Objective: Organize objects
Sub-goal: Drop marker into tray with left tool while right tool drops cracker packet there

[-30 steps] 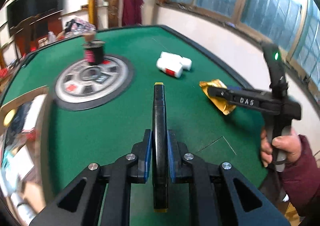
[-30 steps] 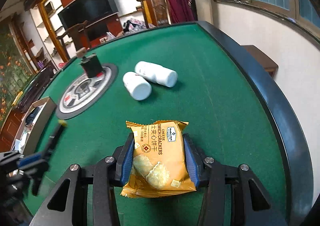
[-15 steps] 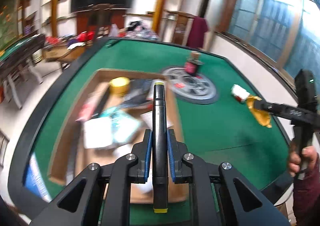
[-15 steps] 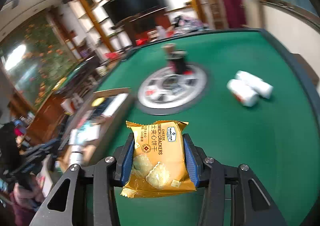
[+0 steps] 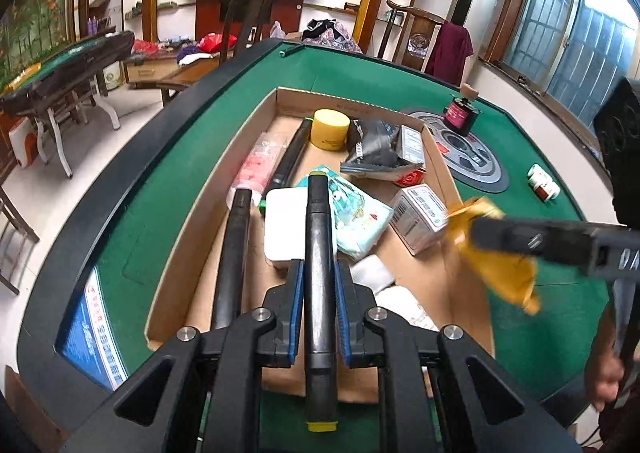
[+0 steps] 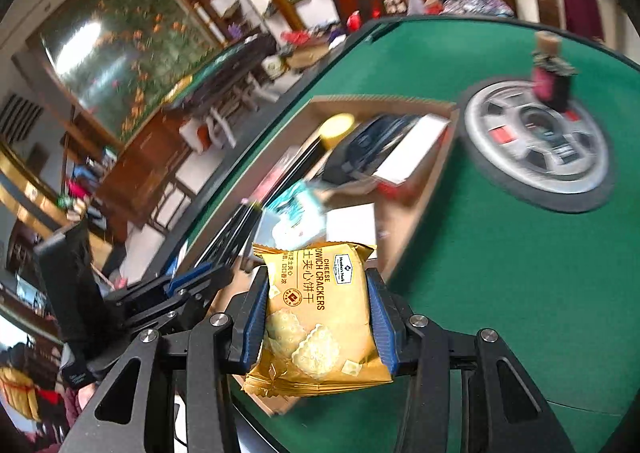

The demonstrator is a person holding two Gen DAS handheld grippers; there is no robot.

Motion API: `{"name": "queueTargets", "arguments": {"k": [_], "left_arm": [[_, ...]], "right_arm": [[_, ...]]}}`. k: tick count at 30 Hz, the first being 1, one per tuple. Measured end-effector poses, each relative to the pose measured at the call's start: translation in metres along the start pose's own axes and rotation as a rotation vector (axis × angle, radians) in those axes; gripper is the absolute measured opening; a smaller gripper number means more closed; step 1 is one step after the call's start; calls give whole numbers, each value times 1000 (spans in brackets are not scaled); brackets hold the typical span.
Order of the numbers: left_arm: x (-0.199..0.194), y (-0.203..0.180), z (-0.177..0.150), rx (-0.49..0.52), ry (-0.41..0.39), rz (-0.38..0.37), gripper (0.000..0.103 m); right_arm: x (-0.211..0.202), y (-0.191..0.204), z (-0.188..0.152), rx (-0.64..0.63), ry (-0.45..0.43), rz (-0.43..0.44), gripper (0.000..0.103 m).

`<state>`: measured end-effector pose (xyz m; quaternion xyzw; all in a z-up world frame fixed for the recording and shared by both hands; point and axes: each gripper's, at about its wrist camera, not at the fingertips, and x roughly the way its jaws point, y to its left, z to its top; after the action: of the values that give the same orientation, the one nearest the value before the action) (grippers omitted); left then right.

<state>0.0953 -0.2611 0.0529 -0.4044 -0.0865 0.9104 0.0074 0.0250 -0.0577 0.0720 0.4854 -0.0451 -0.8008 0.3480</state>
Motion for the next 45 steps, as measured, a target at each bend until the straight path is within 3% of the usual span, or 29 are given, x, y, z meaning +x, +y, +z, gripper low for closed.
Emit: {"name": "queueTargets", "arguments": {"k": [13,21,26,28,32,34,40,45], "left_arm": [[38,14,19,-47,49,32,14],[30,13,14,-46,31,3,15],[6,15,13,-40,-19,12,33],[-4,18,13,-42,-40,1,59],[-31,14,12,-19,-116,13,73],[-44,10,12,-4,-158,25,84],[-67,-4,13,29,-238,48,92],[-70,-13,12,18,-236,60,93]], "right_arm": [[48,18,8,-98,54,-161,51],[53,24,1,-112,94,-153,50],[55,27,-3,-115,106,-148,52],[53,25,-4,-108,96,-165,52],[39,27,-4,-98,55,-165,57],[26,31,-6,-109,13,-181,66],[-11,52,-15,-177,-145,-300,87],[-33,59,-20,-240,-229,-413,92]]}}
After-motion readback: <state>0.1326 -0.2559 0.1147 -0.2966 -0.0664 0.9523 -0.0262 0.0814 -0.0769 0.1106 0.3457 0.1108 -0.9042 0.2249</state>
